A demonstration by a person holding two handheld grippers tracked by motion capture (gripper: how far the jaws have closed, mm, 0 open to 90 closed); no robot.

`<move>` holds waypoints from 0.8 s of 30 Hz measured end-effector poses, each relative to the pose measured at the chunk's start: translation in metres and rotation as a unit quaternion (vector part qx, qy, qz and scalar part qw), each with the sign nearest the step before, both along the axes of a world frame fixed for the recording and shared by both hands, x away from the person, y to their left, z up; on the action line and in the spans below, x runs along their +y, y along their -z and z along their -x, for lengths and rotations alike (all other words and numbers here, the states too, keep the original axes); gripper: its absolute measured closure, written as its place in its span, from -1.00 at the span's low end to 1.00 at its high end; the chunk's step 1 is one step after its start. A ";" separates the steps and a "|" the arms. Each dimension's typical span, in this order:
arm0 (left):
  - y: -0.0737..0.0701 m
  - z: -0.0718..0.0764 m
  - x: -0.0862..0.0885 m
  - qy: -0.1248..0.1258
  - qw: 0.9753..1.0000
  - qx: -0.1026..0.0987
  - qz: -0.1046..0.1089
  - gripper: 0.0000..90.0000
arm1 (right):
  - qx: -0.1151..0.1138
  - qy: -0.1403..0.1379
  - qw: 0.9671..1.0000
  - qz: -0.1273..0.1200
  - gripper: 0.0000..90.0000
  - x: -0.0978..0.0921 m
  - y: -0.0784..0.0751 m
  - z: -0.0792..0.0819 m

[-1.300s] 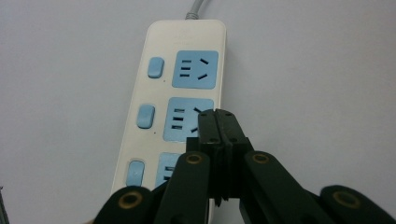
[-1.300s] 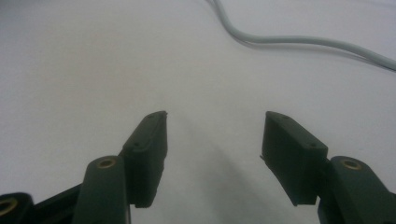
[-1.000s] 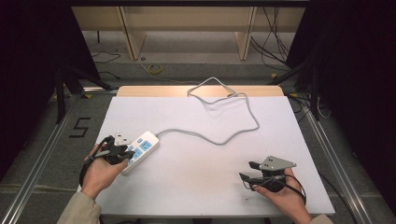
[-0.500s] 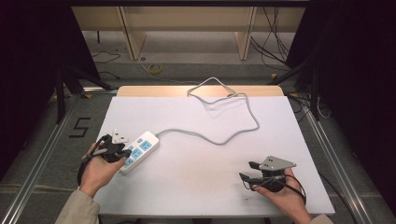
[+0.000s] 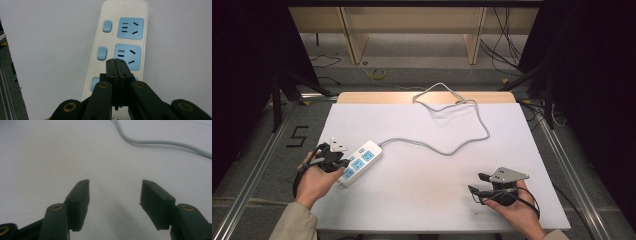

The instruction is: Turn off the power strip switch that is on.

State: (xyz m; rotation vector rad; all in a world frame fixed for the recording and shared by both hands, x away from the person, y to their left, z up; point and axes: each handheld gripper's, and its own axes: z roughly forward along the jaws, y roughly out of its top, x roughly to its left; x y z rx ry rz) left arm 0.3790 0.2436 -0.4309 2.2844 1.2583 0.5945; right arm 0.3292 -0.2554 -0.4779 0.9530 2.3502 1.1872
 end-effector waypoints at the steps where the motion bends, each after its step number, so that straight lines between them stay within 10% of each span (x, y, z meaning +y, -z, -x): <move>1: 0.000 0.000 0.001 -0.001 1.000 0.001 -0.001 0.99 | 0.000 0.000 1.000 0.000 -0.08 0.000 0.000 0.000; 24: 0.004 -0.009 0.013 -0.026 0.999 0.007 -0.017 0.99 | -0.001 0.000 1.000 0.000 -0.08 0.000 0.000 0.000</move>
